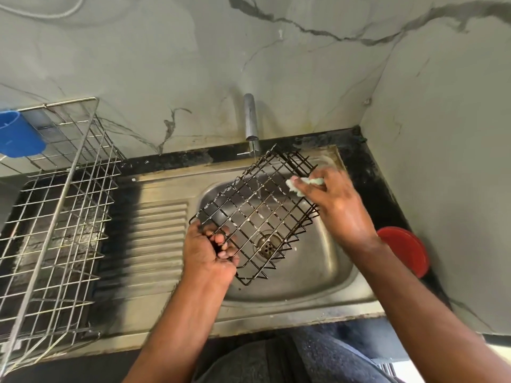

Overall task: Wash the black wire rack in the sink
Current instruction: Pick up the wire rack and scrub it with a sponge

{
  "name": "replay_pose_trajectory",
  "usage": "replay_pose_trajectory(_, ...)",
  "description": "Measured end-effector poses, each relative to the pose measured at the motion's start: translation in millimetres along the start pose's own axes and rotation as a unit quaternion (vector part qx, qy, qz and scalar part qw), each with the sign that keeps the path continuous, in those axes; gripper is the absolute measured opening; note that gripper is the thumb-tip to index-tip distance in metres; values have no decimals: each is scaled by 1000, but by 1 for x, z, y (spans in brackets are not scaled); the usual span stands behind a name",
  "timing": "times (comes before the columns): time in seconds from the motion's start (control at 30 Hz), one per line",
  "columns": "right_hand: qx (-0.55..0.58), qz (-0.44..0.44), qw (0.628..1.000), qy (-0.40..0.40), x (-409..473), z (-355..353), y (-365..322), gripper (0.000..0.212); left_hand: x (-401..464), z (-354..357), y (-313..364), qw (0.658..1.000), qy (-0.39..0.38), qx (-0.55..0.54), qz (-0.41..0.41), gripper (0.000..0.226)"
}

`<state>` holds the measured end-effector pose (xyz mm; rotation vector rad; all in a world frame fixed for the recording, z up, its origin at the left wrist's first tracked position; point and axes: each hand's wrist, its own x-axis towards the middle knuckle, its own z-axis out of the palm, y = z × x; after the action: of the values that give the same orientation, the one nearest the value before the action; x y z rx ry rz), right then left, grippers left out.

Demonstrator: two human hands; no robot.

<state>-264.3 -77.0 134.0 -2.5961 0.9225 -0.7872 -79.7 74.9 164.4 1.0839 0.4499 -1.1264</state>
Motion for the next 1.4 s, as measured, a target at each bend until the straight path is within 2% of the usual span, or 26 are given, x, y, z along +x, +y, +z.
replay_pose_trajectory(0.07,-2,74,997,23,2,0,5,46,2,-5,0,1000,5,2,8,54)
replay_pose_trajectory(0.13,-28,107,993,38,6,-3,10,48,-1,-3,0,1000,12,12,8,56)
replay_pose_trajectory(0.27,39,164,983,68,1,-7,3,39,-1,-1,-3,1000,10,-24,-7,54)
replay_pose_trajectory(0.3,55,160,983,67,-4,-8,-5,35,0,0,-2,999,12,-35,-9,52)
replay_pose_trajectory(0.37,75,77,993,44,-18,-8,-25,31,3,1,0,999,18,-45,-7,50)
replay_pose_trajectory(0.43,58,-55,995,-52,-35,-7,-47,34,7,1,2,999,20,-44,-6,48)
replay_pose_trajectory(0.5,13,-120,988,-93,-40,-3,-49,39,6,2,2,999,20,-40,-9,46)
replay_pose_trajectory(0.63,-47,-32,998,-41,-14,-11,-8,30,2,2,3,999,13,-34,-12,47)
replay_pose_trajectory(0.7,-60,40,997,-19,-3,-18,11,31,2,0,1,999,17,-29,-16,48)
replay_pose_trajectory(0.77,-74,68,995,-14,-1,-21,19,33,2,-2,-1,999,22,-25,-19,49)
replay_pose_trajectory(0.83,-71,32,997,-20,-5,-25,5,27,4,-3,-3,999,22,-30,-15,48)
replay_pose_trajectory(0.9,-50,-44,994,-87,-14,-34,-27,13,6,-1,-2,999,26,-40,-11,50)
replay_pose_trajectory(0.97,0,-77,982,-171,-32,-29,-50,25,8,0,0,998,31,-50,-4,52)
replay_pose_trajectory(1.0,7,-91,978,-185,-37,-27,-55,29,8,-1,0,998,33,-52,-3,51)
replay_pose_trajectory(1.1,-17,-92,990,-105,-38,-20,-32,17,7,-2,-3,998,38,-51,-5,49)
replay_pose_trajectory(1.17,-14,0,999,-38,-28,-16,-11,22,5,0,-6,998,44,-49,1,50)
replay_pose_trajectory(1.23,21,46,999,11,-21,-22,-5,29,3,3,-7,997,51,-63,6,49)
replay_pose_trajectory(1.3,65,3,998,4,-28,-27,-18,23,3,6,-6,995,47,-88,12,47)
replay_pose_trajectory(1.33,60,-40,997,-35,-33,-30,-28,22,3,8,-6,994,46,-98,16,48)
replay_pose_trajectory(1.4,59,-121,985,-109,-48,-24,-40,36,5,9,-5,993,49,-103,24,49)
